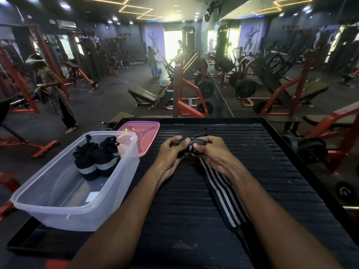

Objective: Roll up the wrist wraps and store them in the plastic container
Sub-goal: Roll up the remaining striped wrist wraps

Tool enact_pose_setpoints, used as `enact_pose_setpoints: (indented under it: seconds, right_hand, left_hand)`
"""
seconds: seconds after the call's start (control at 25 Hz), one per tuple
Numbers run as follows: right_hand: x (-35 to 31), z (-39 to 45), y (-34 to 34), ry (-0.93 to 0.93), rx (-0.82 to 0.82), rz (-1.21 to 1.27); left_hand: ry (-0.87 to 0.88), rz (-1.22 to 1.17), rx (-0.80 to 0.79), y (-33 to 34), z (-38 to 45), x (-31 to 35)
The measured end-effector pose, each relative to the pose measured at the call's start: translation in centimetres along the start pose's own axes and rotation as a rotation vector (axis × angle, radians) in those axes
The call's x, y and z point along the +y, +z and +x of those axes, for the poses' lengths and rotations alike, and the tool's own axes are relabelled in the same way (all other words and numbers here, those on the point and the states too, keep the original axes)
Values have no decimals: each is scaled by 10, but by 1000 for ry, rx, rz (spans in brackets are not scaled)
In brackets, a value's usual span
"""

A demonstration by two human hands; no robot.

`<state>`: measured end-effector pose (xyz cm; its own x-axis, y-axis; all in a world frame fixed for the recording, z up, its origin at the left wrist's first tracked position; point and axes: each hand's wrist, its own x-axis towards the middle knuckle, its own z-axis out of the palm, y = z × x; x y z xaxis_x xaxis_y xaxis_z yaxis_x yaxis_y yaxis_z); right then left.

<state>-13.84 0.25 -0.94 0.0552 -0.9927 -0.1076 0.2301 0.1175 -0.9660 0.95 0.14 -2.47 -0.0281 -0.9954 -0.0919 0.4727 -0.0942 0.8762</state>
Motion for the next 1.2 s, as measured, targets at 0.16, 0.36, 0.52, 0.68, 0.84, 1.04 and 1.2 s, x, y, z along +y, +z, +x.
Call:
enact_pose_setpoints:
  seconds: [0.16, 0.36, 0.52, 0.68, 0.84, 1.04, 1.2]
  right_hand:
    - [5, 4, 3, -20, 11, -59]
    - [4, 1, 0, -12, -95, -217]
    - [8, 4, -1, -185, 7, -250]
    - [7, 2, 5, -101, -48, -255]
    - [5, -2, 4, -76, -15, -604]
    - [7, 6, -10, -140, 218, -934]
    - [12, 3, -12, -166, 205, -1020]
  left_hand:
    - [83, 155, 134, -1, 3, -3]
    - [186, 378, 108, -1, 2, -1]
    - [68, 189, 39, 2, 1, -4]
    - [17, 323, 32, -2, -2, -1]
    - [157, 441, 149, -10, 3, 6]
    - [152, 685, 277, -21, 10, 6]
    - [208, 858, 311, -24, 12, 2]
